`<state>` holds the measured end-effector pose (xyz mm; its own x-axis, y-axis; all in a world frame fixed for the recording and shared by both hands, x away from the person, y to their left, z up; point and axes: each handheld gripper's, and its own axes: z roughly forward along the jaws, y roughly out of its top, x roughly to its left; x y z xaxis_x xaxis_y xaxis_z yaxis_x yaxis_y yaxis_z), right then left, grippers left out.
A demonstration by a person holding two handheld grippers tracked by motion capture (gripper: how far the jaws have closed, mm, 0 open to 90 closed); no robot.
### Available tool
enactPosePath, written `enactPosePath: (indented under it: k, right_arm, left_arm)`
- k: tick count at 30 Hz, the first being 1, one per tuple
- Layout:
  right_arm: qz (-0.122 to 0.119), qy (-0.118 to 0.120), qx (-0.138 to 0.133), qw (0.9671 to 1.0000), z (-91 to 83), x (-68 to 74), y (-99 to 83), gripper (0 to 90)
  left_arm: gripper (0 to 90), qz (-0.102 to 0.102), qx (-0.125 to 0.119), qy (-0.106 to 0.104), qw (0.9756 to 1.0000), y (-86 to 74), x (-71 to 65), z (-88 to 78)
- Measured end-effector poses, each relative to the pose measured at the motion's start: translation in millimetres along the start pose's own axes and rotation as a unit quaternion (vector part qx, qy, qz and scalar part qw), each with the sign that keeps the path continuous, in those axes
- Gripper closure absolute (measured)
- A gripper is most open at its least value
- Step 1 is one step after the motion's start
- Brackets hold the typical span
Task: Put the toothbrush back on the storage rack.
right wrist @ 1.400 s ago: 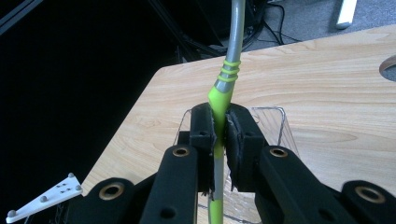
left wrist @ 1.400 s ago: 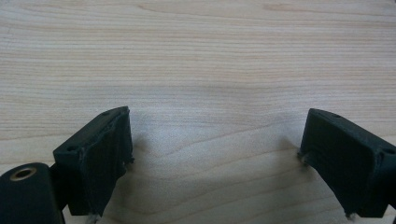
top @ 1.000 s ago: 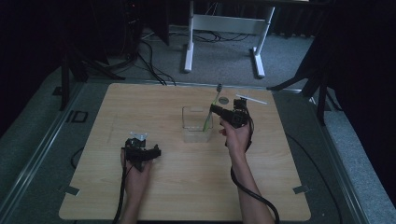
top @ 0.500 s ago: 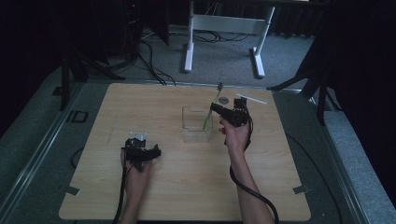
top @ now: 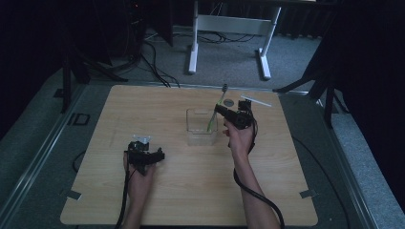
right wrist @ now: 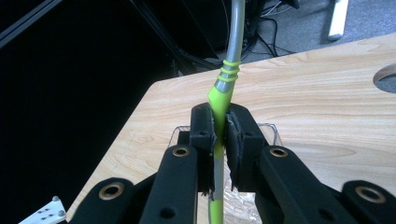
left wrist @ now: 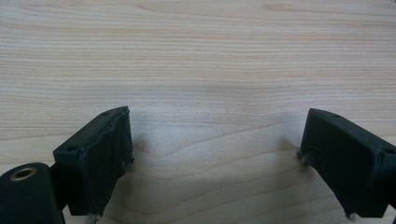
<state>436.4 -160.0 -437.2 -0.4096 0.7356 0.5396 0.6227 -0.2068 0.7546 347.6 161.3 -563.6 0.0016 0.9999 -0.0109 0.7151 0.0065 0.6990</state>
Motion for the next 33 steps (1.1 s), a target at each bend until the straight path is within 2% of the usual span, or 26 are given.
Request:
enactPosePath:
  k: [33]
  right_arm:
    - [-0.01,-0.009,0.001,0.9999,11.1,-4.3,-10.3,81.7]
  left_arm:
    - [9.5,0.0,0.001,0.0,1.0,0.0,0.1,-0.1]
